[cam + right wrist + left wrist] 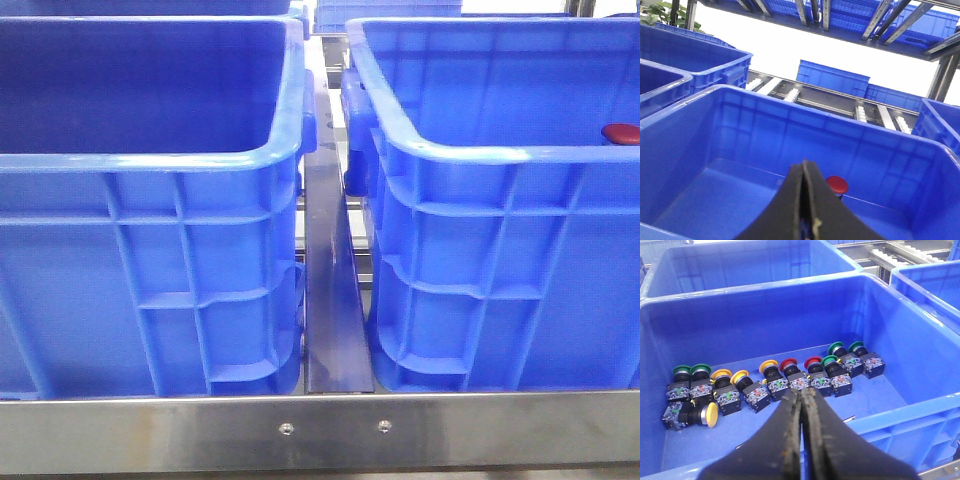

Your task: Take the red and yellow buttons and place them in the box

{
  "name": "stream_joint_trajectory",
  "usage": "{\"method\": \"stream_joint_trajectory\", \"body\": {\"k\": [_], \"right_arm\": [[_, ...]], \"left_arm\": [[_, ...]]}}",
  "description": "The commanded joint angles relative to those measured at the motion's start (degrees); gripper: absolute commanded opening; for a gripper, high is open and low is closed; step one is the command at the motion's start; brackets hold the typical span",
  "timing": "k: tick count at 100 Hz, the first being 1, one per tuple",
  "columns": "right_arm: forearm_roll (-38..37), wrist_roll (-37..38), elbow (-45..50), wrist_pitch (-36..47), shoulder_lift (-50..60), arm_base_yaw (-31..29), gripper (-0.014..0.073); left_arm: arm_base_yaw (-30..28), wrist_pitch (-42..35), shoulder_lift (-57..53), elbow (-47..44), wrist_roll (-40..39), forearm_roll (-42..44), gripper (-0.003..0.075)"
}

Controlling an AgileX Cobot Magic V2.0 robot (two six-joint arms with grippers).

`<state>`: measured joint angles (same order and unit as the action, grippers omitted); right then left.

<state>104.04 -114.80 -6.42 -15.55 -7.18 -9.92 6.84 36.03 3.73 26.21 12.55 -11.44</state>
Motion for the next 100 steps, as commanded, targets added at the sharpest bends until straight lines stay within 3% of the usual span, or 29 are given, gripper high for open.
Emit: {"method": "stream_joint_trajectory", "body": {"k": [1,12,22,40,72,77,100], "right_arm": [[4.68,0.13,-1.54,-1.57,-0.40,-0.13,-0.0066],[4.68,0.13,-1.54,-1.62,-0.40,-0.13,-0.0066],[4.68,0.13,-1.54,-1.57,-0.40,-0.13,-0.0066],[4.68,0.13,-1.54,-1.57,-0.40,-0.13,-0.0066],[4.68,0.13,-1.54,-1.57,-0.40,-0.13,-0.0066],[4.68,0.13,-1.54,-1.52,-0.54,-0.13,-0.0066],[4.68,0.13,-1.54,-1.72,-0.54,-0.13,-0.0066]], "left_arm": [[-0.12,-4.44,0.90,1.23,-0.44,-0.89,-0.0020],[-0.12,-6.38,0.90,-0.21,-0.44,-0.43,-0.0020],[-0.12,-14.03,0.90,-2.52,-1.40,4.04,-0.0020],[-1.99,-24.90,-0.68,-10.20,-13.05,13.24,-0.0020],[-8.17,-39.03,-5.73,-27.59,-13.93,11.89,-0.0020],[-8.17,-35.20,-5.73,-27.06,-13.82,11.89,-0.0020],[-8.26,-36.95,-5.73,-27.37,-13.82,11.89,-0.0020]]}}
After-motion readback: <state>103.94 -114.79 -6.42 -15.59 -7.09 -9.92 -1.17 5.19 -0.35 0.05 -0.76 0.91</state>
